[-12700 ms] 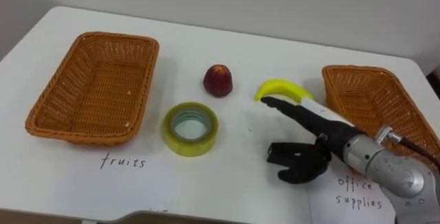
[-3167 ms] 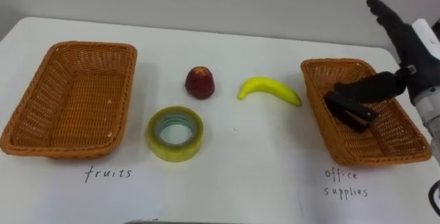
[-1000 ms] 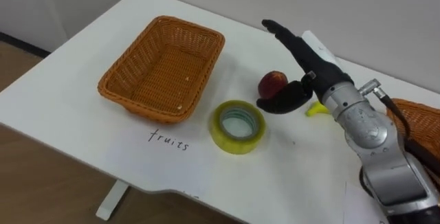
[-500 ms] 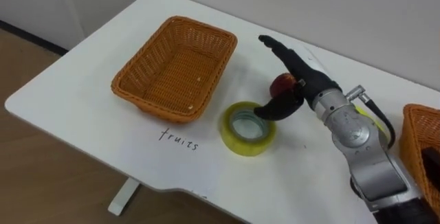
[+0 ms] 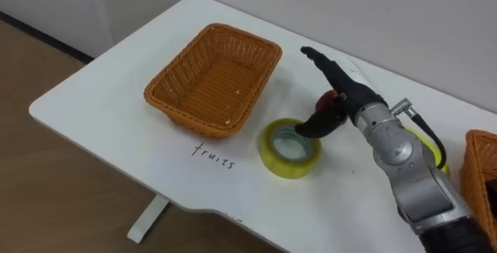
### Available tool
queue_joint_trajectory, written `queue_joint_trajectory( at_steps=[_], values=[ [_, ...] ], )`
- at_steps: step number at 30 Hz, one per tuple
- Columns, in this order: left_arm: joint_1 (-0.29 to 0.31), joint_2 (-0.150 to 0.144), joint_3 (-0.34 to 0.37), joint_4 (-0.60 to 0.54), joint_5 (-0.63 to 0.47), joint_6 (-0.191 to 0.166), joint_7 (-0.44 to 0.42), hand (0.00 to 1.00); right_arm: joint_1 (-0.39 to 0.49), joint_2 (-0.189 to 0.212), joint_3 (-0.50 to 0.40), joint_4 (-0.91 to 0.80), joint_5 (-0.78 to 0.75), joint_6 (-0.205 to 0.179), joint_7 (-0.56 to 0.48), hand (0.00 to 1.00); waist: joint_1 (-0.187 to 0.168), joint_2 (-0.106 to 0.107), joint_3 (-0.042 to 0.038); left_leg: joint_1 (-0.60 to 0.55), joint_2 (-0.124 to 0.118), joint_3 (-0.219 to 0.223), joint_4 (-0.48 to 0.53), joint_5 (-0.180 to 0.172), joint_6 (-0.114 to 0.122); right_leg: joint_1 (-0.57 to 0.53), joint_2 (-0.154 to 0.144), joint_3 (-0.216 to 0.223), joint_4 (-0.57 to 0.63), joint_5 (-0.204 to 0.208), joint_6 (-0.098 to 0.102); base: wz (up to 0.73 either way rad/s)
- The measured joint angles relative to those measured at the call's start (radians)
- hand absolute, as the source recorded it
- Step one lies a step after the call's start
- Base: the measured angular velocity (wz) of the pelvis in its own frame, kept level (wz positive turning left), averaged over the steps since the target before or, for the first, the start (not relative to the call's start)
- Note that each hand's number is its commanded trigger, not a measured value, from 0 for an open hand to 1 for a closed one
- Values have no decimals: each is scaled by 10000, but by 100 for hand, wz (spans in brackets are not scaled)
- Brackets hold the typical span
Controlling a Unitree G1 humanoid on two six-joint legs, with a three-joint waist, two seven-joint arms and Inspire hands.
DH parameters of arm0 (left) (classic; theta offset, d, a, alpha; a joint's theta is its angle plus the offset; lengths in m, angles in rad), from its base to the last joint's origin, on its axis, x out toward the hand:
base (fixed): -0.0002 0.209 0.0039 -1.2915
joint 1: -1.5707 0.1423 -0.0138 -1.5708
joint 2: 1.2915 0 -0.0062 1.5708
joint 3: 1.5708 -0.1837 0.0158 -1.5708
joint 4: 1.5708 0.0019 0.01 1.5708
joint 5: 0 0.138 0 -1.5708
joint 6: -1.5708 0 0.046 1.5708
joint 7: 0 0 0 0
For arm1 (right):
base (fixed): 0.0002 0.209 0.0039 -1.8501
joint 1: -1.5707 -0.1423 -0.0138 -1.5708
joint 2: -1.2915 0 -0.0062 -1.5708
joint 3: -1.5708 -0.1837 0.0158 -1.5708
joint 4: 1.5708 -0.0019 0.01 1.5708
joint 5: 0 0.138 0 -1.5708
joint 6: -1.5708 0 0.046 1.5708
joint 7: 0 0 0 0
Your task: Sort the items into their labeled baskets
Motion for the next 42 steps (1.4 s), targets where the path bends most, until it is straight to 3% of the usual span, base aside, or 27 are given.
queue_joint_trajectory(
  at_steps=[9, 19, 22, 30, 42],
  values=[
    [67, 6, -169, 4, -2, -40, -211, 0, 1, -38, 506, 0, -1022, -31, -17, 0, 14, 63, 49, -11, -3, -69, -34, 1, -2, -13, 2, -31, 0, 0, 0, 1],
    [44, 61, -154, -4, 5, -93, -456, 0, 1, -35, 816, -2, -2221, -21, -6, 0, 208, -24, -12, 21, -5, -100, -149, 11, 0, -31, 3, -30, -2, -2, 3, 0],
    [39, 193, -155, -6, 5, -73, -567, 0, 1, -33, 986, -2, -2234, 1, 43, 0, 235, -61, -37, 80, -5, -123, -133, 20, -2, 0, -1, -27, -1, -8, 13, 1],
    [3, 273, -163, -68, 8, -70, -677, 0, 1, -20, 1789, 0, -2233, 112, 403, 0, 259, -69, -10, 158, -11, -110, -154, 58, 37, 47, -89, -10, 5, -34, 56, 0],
    [-56, 293, -291, -392, 23, 13, -856, 0, -3, -187, 1777, -251, -2468, 297, 1093, 0, 240, -142, 20, 93, -89, -137, -196, 54, 38, 23, -72, -23, -6, -37, 62, 0]
  ],
)
